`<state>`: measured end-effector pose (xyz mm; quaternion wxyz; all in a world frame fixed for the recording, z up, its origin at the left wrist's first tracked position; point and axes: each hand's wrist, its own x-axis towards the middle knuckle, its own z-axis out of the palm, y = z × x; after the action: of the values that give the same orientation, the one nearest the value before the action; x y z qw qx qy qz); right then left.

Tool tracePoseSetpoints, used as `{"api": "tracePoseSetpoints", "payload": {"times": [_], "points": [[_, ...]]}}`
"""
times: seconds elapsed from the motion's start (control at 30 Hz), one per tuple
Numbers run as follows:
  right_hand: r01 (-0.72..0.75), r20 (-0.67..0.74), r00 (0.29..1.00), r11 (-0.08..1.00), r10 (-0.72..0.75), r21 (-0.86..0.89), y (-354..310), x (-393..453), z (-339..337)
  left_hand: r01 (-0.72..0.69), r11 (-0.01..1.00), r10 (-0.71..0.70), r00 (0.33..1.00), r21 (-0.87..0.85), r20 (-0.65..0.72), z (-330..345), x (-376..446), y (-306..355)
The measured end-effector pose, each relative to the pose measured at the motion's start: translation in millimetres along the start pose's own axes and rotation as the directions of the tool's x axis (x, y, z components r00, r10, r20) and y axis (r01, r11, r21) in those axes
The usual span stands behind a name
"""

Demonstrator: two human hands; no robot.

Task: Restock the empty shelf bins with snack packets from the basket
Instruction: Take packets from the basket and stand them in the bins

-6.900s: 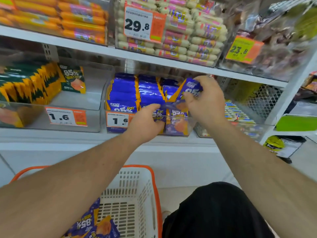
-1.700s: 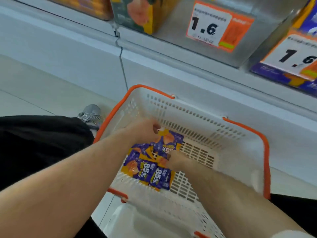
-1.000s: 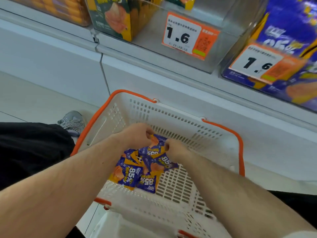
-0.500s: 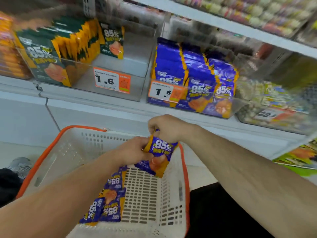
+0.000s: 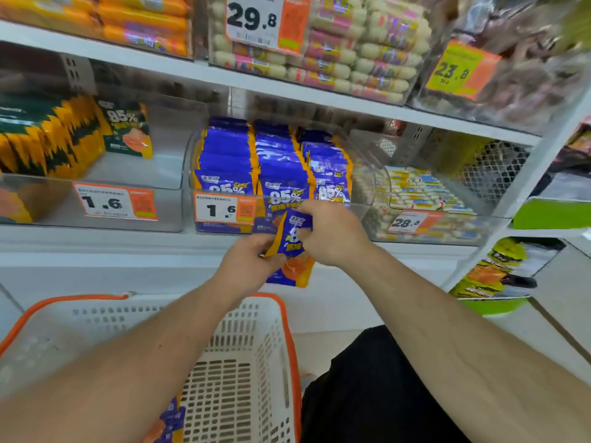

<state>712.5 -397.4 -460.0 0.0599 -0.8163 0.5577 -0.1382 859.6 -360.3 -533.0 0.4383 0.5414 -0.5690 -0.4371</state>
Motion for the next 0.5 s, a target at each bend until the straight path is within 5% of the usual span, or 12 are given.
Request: {"api": "tracePoseSetpoints", "payload": {"times": [0.1,0.23,0.3,0.5], "points": [[-0.037,-0.305,0.952,0.999,0.026,-0.029,11,3,-33,-0.05,0.987,0.042,0.998,-0.15,-0.054,8,9,19],[-0.05,-0.624,0.781,0.994,-0.02,-0.095,28,14,-63,-0.019,0.982,0.01,0.999,-0.187,-0.05,12,16,20],[-0.095,-0.652,0.759,0.988,-0.006,-0.12,34,23,-66,-0.024,0.986,0.016,0.999,-0.162,-0.051,13,16,19],[-0.212,-0.539,0.838,0.959,0.079,-0.188,50,47,-58,0.014,0.998,-0.015,1.0,-0.065,-0.018,12,11,12]]}}
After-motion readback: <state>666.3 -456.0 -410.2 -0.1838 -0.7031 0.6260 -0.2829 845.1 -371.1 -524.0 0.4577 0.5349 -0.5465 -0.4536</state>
